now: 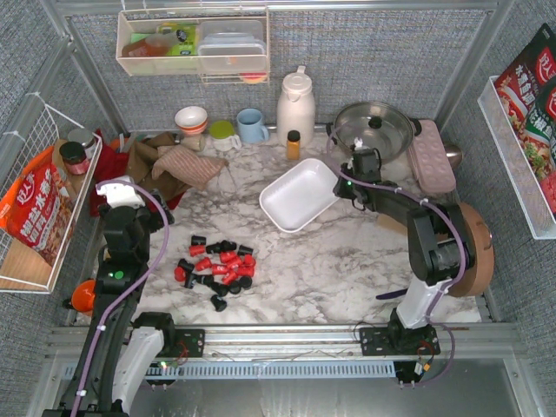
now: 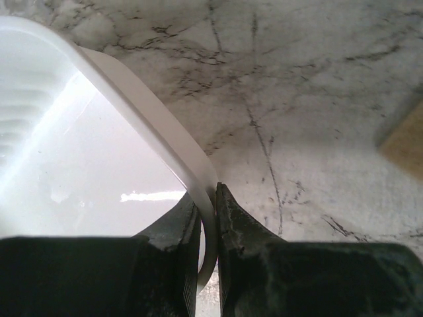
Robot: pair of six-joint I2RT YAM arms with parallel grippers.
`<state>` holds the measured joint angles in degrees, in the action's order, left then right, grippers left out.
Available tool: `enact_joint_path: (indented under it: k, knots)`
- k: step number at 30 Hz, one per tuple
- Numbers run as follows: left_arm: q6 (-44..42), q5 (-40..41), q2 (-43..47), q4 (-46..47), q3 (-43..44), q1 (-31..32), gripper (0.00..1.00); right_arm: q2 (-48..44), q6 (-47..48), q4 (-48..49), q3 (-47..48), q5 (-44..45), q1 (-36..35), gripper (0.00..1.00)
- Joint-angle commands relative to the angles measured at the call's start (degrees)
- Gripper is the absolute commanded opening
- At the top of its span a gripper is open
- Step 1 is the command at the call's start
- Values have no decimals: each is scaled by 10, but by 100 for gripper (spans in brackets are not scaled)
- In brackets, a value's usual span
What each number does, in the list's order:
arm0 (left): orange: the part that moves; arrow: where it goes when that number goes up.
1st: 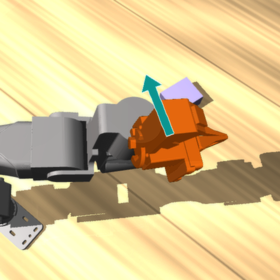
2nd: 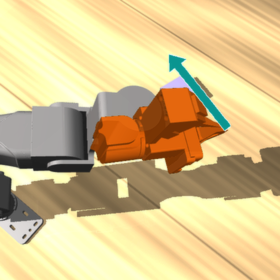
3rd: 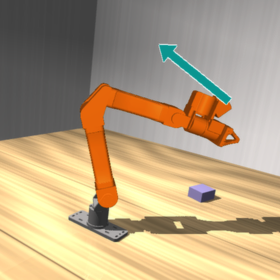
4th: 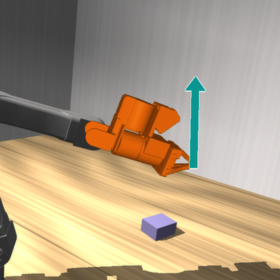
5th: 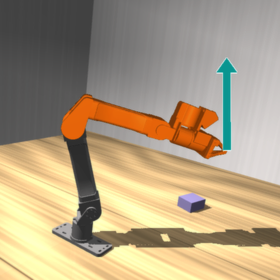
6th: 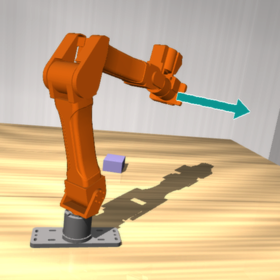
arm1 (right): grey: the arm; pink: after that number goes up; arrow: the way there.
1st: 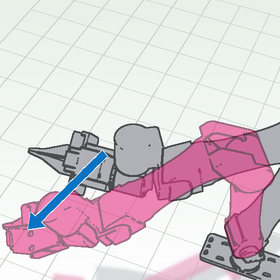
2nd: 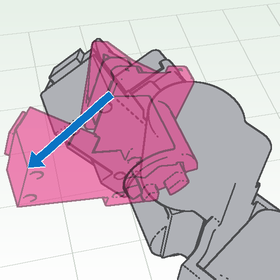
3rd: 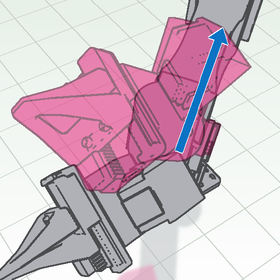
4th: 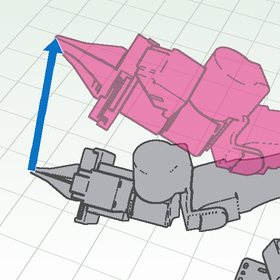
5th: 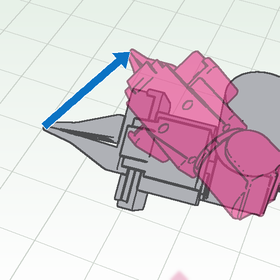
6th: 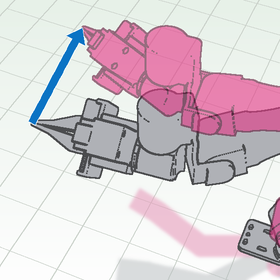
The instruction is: Mix the coffee capsules in the storage basket
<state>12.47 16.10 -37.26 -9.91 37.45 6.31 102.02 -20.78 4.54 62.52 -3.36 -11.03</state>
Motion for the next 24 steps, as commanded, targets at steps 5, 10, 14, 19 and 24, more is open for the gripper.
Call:
enact_joint_path:
  k: [5,10,14,19,24]
  knots:
    - [2,-2,5,16,-1,0,99,-29,-113,42,-49,74,30,0]
    - [2,-8,-2,16,0,2,99,-35,-164,32,-78,122,35,0]
    - [2,-5,-4,16,0,3,99,-28,-191,27,-81,130,37,0]
    - [0,-2,-3,15,0,4,99,-25,-223,26,-83,136,38,0]
    - [0,-2,-3,16,-2,4,99,-25,-252,25,-84,153,38,0]
